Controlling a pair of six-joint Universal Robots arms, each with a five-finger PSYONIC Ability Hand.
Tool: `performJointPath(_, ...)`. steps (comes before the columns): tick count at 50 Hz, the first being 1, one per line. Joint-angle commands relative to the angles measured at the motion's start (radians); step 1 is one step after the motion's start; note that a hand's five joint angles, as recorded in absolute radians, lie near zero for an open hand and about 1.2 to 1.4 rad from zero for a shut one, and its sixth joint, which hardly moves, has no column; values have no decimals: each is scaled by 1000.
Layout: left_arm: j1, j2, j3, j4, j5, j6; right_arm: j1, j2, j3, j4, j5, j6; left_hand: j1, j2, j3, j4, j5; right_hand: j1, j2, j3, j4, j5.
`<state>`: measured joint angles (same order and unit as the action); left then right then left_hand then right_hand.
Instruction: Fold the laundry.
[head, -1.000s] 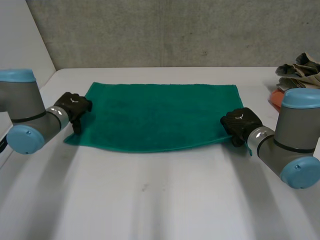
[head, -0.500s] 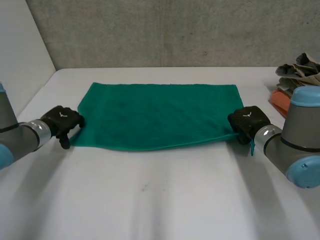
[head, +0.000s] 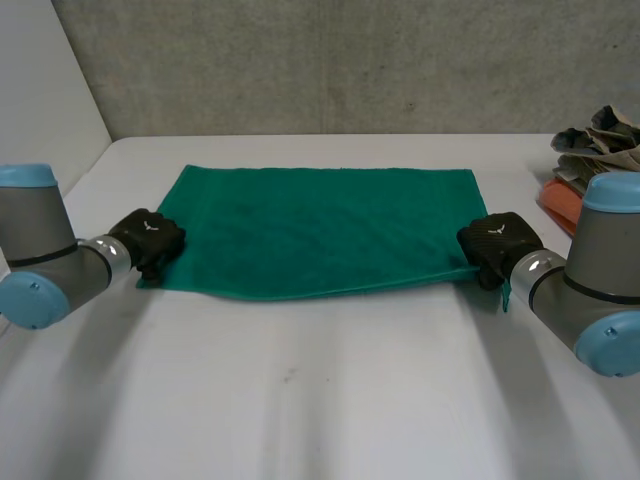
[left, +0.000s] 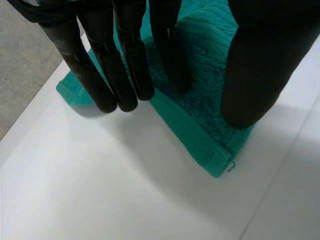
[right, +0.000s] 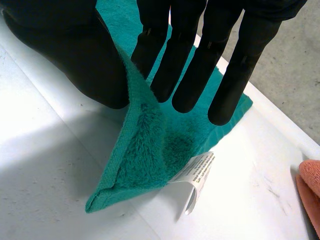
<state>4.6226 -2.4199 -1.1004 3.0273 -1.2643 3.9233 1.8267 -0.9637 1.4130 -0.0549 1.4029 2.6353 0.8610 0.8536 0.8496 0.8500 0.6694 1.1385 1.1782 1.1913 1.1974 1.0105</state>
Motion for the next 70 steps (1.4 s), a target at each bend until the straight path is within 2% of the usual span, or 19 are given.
performJointPath(1, -25, -18, 45, -19, -1, -7, -4, -9, 0, 10, 1, 5, 365, 372, 376, 376, 382, 258, 218, 205, 199, 211)
performJointPath(3, -33, -19, 56, -22, -4, -13, -6, -13, 0, 21, 1, 5, 529, 536, 540, 540, 546, 258, 218, 205, 199, 211)
performJointPath(9, -38, 8, 54, -68, -29, -33, -7, -35, -6, 84, -2, 0, 535, 543, 547, 546, 552, 258, 218, 205, 199, 211)
performJointPath(13, -15, 106, -4, -156, -64, -29, -12, -84, -11, 202, -13, -23, 535, 543, 547, 546, 552, 258, 218, 205, 199, 211)
performJointPath(17, 34, 241, -130, -283, -109, 13, -41, -154, 3, 403, -42, -203, 535, 543, 547, 546, 552, 258, 218, 205, 199, 211)
performJointPath(21, 99, 379, -300, -412, -103, 169, -82, -222, 64, 617, -51, -522, 535, 543, 547, 546, 552, 258, 218, 205, 199, 211)
performJointPath(22, 134, 428, -370, -444, -84, 262, -104, -245, 99, 685, -53, -652, 535, 543, 547, 546, 552, 258, 218, 205, 199, 211)
performJointPath(24, 168, 469, -430, -462, -72, 358, -125, -259, 125, 724, -58, -768, 535, 543, 547, 546, 552, 258, 218, 205, 199, 211)
performJointPath(26, 200, 511, -501, -476, -70, 480, -142, -274, 148, 719, -58, -875, 535, 543, 547, 546, 552, 258, 218, 205, 199, 211)
performJointPath(29, 199, 529, -523, -478, -73, 537, -138, -271, 141, 693, -58, -861, 535, 543, 547, 546, 552, 258, 218, 205, 199, 211)
performJointPath(33, 137, 516, -471, -456, -82, 461, -121, -222, 93, 647, -53, -787, 535, 543, 547, 546, 552, 258, 218, 205, 199, 211)
performJointPath(40, -8, 371, -169, -338, -158, 231, -73, -109, -75, 546, -15, -635, 535, 543, 547, 546, 552, 258, 218, 205, 199, 211)
performJointPath(45, -88, 172, 145, -249, -265, 102, -52, 2, -221, 437, 25, -528, 535, 543, 547, 546, 552, 258, 218, 205, 199, 211)
performJointPath(49, -117, 61, 292, -292, -328, 28, -40, 71, -282, 418, 48, -498, 535, 543, 547, 546, 552, 258, 218, 205, 199, 211)
performJointPath(53, -127, 88, 260, -363, -294, -64, -27, 76, -266, 434, 70, -489, 472, 479, 483, 483, 489, 258, 218, 205, 199, 211)
performJointPath(55, -125, 123, 217, -364, -261, -114, -24, 68, -244, 432, 74, -483, 18, 25, 29, 29, 35, 258, 218, 205, 199, 211)
performJointPath(56, -120, 171, 164, -358, -222, -158, -23, 51, -223, 425, 73, -469, -301, -293, -289, -290, -284, 258, 218, 205, 199, 211)
performJointPath(63, -87, 347, -77, -326, -106, -252, -18, -9, -142, 360, 50, -391, -386, -379, -375, -375, -369, 258, 218, 205, 199, 211)
performJointPath(70, -38, 398, -237, -363, -113, -185, -29, -61, -65, 319, 19, -362, -386, -379, -375, -375, -369, 258, 218, 205, 199, 211)
